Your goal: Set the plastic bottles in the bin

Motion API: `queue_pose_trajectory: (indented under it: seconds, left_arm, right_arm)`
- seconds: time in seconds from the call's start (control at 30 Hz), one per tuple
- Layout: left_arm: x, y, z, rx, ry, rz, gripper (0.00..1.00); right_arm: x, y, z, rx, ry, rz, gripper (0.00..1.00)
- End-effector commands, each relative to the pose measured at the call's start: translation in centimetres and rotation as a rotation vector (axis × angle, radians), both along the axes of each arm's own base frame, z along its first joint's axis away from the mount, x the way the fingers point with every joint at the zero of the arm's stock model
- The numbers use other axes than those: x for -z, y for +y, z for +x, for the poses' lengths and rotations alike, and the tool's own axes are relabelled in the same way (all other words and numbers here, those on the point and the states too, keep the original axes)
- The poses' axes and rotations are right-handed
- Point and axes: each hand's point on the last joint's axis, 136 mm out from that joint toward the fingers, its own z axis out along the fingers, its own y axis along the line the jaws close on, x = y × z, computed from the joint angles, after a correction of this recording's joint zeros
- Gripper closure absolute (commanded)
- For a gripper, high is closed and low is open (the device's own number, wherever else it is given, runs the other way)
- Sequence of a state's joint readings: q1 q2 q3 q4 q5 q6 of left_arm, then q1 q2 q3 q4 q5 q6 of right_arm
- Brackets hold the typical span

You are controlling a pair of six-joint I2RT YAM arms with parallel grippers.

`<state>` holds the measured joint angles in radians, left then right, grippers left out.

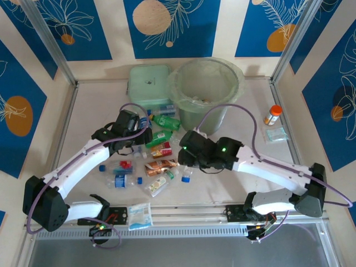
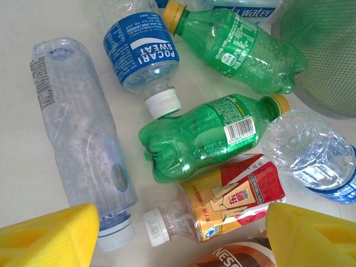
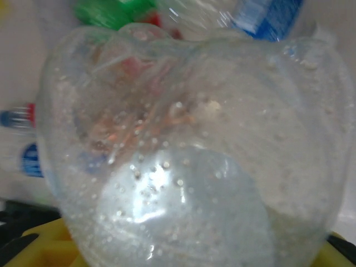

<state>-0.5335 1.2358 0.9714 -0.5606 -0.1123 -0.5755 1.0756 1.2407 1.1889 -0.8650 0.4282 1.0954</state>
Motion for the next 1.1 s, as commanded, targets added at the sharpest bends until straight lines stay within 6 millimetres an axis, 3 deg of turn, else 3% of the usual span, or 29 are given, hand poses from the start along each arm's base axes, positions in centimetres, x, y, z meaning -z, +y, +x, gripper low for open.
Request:
queue_pose_trajectory:
  seconds: [0.0, 0.2, 0.33, 0.47, 0.6, 0.77, 1.07]
  left_arm:
    - [-1.2, -0.4, 0.4, 0.001, -0.030, -0.011, 0.21]
    - [-1.2, -0.3, 0.2, 0.011, -0.030, -0.002, 0.21]
    - [-1.3, -0.3, 0.3, 0.015, -0.030, 0.001, 0.22]
    - [-1.5, -0.3, 0.2, 0.018, -0.035, -0.001, 0.22]
    - [-1.4, -0.3, 0.1, 0.020, -0.030, 0.002, 0.22]
    - [-1.7, 0.0, -0.1, 0.011, -0.040, -0.003, 0.22]
    - [-1.7, 0.8, -0.6, -0.005, -0.046, 0.019, 0.22]
  right_arm:
    - [-5.5, -0.5, 1.4, -0.040, -0.157, 0.052, 0.54]
    - [-13.7, -1.5, 5.1, -0.048, -0.337, 0.150, 0.52]
    - [-17.2, -3.0, 8.2, -0.018, -0.427, 0.160, 0.52]
    - [-19.5, -4.8, 11.8, 0.025, -0.496, 0.159, 0.52]
    - [-20.2, -6.8, 15.9, 0.089, -0.526, 0.155, 0.52]
    - [-20.3, -7.9, 19.9, 0.122, -0.550, 0.172, 0.52]
    - [-19.3, -9.9, 25.0, 0.188, -0.532, 0.157, 0.52]
